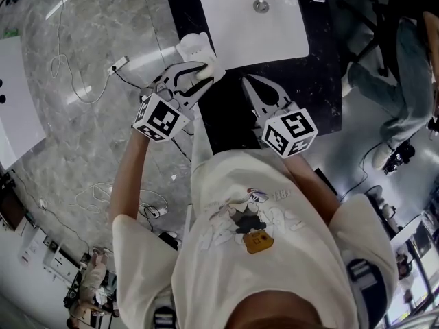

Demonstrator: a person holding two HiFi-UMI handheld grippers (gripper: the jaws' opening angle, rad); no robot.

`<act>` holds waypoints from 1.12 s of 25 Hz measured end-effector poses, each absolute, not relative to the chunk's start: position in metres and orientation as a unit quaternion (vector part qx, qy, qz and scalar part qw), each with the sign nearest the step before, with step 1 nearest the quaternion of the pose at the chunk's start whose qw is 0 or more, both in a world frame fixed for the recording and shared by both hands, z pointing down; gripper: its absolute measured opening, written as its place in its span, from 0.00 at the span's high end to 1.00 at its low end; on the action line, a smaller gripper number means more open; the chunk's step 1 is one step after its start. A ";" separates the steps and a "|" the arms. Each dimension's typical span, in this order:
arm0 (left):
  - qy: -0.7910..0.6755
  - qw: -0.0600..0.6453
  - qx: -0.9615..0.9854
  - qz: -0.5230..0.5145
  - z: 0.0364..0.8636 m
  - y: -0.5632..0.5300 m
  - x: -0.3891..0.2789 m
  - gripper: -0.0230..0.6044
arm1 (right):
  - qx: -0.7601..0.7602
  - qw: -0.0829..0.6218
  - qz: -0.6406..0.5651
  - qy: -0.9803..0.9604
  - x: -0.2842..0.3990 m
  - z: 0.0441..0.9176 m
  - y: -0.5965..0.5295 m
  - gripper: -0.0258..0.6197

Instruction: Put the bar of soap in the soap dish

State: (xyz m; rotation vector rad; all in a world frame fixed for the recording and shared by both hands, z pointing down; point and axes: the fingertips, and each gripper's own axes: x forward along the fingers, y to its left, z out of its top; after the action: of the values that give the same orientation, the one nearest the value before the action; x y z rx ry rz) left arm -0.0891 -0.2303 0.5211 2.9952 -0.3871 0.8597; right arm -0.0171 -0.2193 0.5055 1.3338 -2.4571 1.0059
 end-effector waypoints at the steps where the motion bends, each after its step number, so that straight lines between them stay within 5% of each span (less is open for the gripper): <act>1: -0.124 0.016 0.956 0.265 0.519 -0.230 -0.089 0.74 | 0.447 0.085 0.337 -0.824 -0.017 0.506 -0.219 0.95; 18: -0.160 0.022 0.957 0.241 0.487 -0.224 -0.087 0.75 | 0.443 0.067 0.322 -0.834 -0.015 0.494 -0.212 0.95; 28: -0.267 0.087 0.948 0.149 0.439 -0.213 -0.102 0.87 | 0.431 0.046 0.301 -0.849 -0.017 0.471 -0.196 0.95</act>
State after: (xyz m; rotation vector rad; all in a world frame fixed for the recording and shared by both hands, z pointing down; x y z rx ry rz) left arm -0.1019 -0.2126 0.4392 2.8238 -0.7962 0.4430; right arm -0.0174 -0.1957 0.4706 1.3154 -2.5921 0.9194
